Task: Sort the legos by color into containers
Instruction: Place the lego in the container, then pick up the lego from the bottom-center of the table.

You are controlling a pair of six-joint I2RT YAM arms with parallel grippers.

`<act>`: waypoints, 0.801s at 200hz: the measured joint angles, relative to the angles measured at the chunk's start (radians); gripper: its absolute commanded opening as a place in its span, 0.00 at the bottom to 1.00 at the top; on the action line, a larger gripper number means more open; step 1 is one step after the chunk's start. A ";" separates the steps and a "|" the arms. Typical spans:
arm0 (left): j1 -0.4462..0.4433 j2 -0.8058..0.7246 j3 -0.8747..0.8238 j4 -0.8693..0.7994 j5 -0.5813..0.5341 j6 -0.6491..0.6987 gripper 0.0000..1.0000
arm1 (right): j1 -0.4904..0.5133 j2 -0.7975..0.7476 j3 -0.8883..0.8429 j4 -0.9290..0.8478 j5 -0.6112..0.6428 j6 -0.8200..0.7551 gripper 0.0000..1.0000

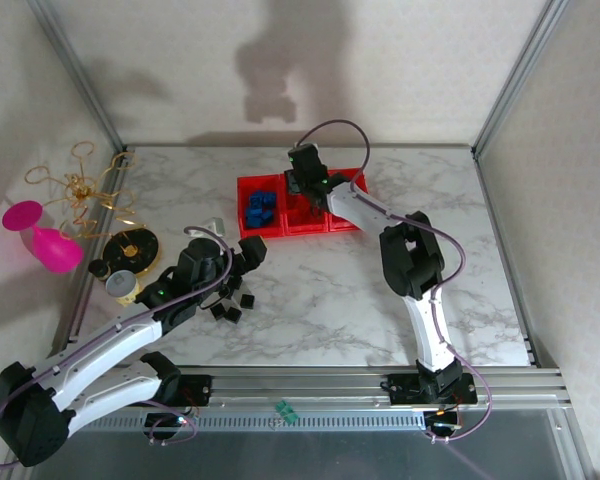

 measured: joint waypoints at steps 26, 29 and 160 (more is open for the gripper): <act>0.000 -0.038 0.000 -0.007 0.000 0.000 1.00 | 0.037 -0.129 -0.121 0.000 -0.024 0.010 0.72; 0.000 -0.044 0.000 -0.010 -0.001 0.000 1.00 | 0.043 -0.145 -0.136 0.000 -0.027 0.011 0.72; 0.003 -0.383 -0.031 -0.328 -0.058 -0.047 1.00 | 0.400 -0.422 -0.634 0.048 -0.198 0.118 0.81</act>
